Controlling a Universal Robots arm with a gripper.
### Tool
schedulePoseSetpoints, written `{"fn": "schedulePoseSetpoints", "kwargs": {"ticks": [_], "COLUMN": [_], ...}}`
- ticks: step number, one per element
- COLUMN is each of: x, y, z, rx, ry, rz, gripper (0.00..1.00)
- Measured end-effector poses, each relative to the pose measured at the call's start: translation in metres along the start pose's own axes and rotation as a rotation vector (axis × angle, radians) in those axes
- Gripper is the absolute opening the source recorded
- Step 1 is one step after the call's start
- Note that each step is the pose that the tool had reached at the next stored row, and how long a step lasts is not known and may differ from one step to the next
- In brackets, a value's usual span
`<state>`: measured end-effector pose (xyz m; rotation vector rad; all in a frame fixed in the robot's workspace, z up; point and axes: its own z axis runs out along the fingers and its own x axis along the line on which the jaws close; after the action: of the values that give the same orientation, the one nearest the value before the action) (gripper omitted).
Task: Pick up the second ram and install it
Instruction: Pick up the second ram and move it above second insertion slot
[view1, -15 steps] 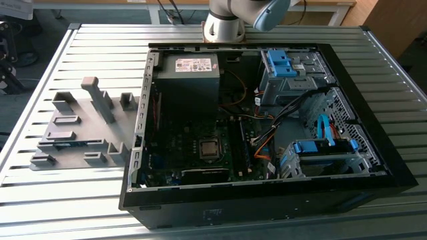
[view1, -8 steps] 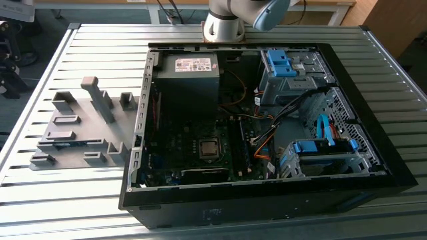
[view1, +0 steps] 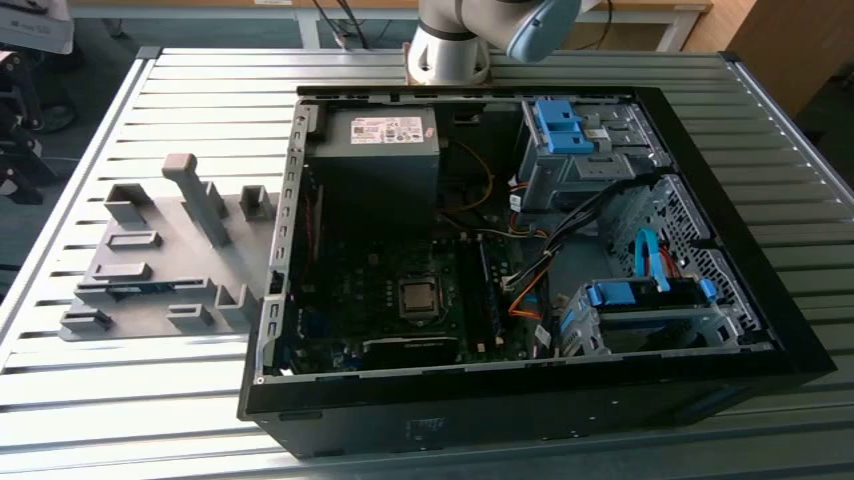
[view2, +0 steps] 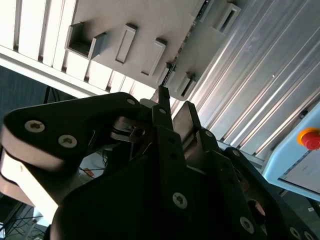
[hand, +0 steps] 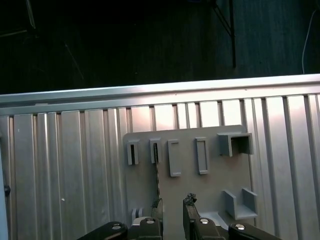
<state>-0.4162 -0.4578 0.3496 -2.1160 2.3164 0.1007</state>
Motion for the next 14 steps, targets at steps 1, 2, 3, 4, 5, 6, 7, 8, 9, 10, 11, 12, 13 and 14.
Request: {"fn": "schedulePoseSetpoints", "kwargs": {"ticks": [1, 2, 3, 4, 5, 6, 7, 8, 9, 10, 11, 12, 13, 14], "x": [0.0001, 0.0001, 0.0001, 0.0002, 0.0002, 0.0003, 0.0003, 0.0003, 0.0004, 0.0004, 0.0004, 0.0004, 0.0004, 0.0004], "y": [0.0001, 0.0002, 0.0003, 0.0003, 0.0002, 0.0002, 0.0002, 0.0002, 0.0001, 0.0001, 0.0001, 0.0001, 0.0001, 0.0001], "z": [0.0009, 0.0017, 0.0025, 0.0033, 0.0041, 0.0049, 0.0057, 0.0064, 0.0072, 0.0079, 0.0084, 0.0084, 0.0084, 0.0084], "rx": [0.0001, 0.0001, 0.0, 0.0, 0.0, 0.0, -0.0001, -0.0001, -0.0001, -0.0001, -0.0002, -0.0002, -0.0003, -0.0003], "ry": [-0.0001, 0.0, 0.0, 0.0, 0.0, 0.0001, 0.0, 0.0001, 0.0001, 0.0001, 0.0002, 0.0002, 0.0002, 0.0002], "rz": [0.0, 0.0, 0.0, -0.001, -0.001, -0.002, -0.002, -0.002, -0.002, -0.002, -0.002, -0.002, -0.002, -0.002], "gripper": [0.3, 0.3, 0.3, 0.3, 0.3, 0.3, 0.3, 0.3, 0.3, 0.3, 0.3, 0.3, 0.3, 0.3]}}
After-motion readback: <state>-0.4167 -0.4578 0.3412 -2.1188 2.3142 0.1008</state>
